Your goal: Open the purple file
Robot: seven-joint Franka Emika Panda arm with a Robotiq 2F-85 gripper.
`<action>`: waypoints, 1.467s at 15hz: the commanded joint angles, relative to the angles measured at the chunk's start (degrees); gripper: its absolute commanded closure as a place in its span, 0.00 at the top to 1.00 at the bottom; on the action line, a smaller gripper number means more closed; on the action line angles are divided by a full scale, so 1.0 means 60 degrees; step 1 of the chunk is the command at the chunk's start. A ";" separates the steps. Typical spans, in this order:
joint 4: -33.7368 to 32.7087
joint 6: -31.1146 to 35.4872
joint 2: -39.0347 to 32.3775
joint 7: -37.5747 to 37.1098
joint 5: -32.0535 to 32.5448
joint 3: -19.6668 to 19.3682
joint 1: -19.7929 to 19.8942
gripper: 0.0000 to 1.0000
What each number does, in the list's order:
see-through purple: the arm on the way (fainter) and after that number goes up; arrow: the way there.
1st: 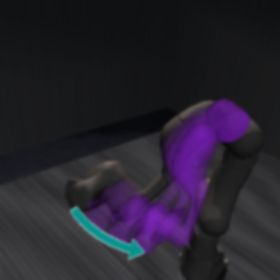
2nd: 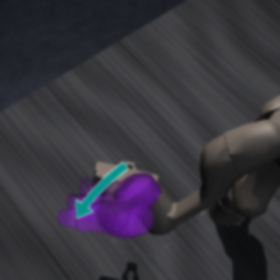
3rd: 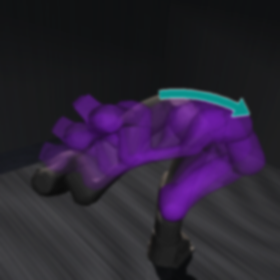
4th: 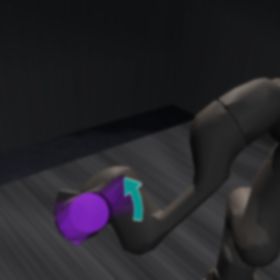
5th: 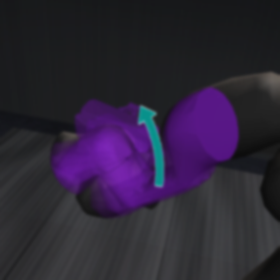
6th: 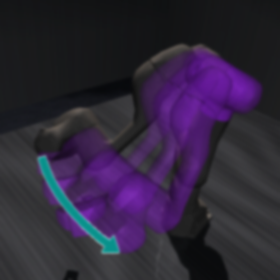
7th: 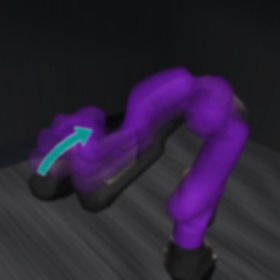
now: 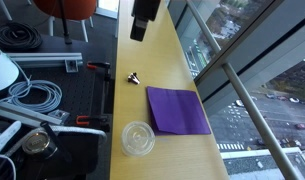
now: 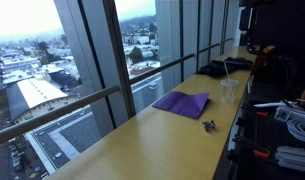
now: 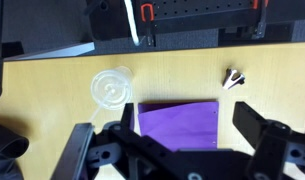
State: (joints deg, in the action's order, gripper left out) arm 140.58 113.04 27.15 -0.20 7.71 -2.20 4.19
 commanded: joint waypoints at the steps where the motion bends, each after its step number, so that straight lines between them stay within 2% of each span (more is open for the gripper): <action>1: -0.0710 0.1265 -0.2059 -0.0237 0.0131 -0.0226 0.0274 1.00; 7: -0.1354 0.3487 -0.4618 -0.0350 -0.0190 -0.0317 0.0326 1.00; 11: -0.2130 0.4227 -0.5983 -0.0813 -0.0331 -0.0310 0.0251 1.00; 19: -0.4224 0.3389 -0.8416 -0.0173 -0.1773 -0.0324 0.0708 1.00; 22: -0.4859 0.2889 -0.9002 -0.0024 -0.1946 -0.0335 0.0869 1.00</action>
State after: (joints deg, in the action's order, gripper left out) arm 116.33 134.26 -23.48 -2.03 -2.14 -3.92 8.77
